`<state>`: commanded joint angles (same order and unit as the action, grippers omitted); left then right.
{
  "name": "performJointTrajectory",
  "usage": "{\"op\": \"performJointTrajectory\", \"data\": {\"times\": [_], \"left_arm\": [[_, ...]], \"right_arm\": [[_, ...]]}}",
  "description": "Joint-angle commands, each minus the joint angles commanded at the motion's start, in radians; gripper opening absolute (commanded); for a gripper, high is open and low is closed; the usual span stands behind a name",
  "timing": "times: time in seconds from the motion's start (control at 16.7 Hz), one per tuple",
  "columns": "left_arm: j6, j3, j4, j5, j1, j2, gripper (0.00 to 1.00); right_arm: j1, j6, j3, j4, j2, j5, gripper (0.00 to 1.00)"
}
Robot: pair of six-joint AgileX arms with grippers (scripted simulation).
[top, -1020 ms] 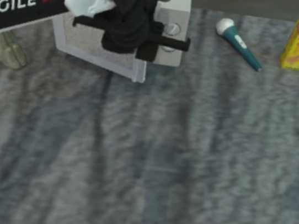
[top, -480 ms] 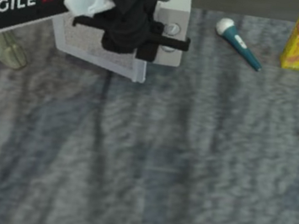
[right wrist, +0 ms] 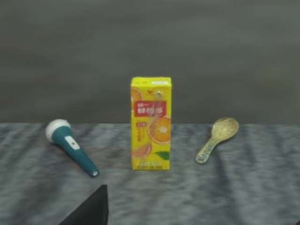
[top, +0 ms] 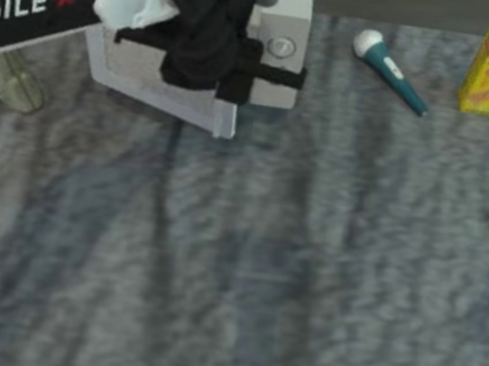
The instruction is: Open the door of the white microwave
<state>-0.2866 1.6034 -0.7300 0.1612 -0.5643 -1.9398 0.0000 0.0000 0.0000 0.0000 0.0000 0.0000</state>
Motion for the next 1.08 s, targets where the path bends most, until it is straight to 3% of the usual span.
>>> {"op": "performJointTrajectory", "data": {"times": [0.3, 1.08], "left_arm": [[0.079, -0.079, 0.033, -0.039, 0.019, 0.059, 0.00], [0.080, -0.080, 0.034, -0.040, 0.019, 0.061, 0.00]], "right_arm": [[0.000, 0.000, 0.000, 0.000, 0.000, 0.000, 1.00], [0.000, 0.000, 0.000, 0.000, 0.000, 0.000, 1.00]]}}
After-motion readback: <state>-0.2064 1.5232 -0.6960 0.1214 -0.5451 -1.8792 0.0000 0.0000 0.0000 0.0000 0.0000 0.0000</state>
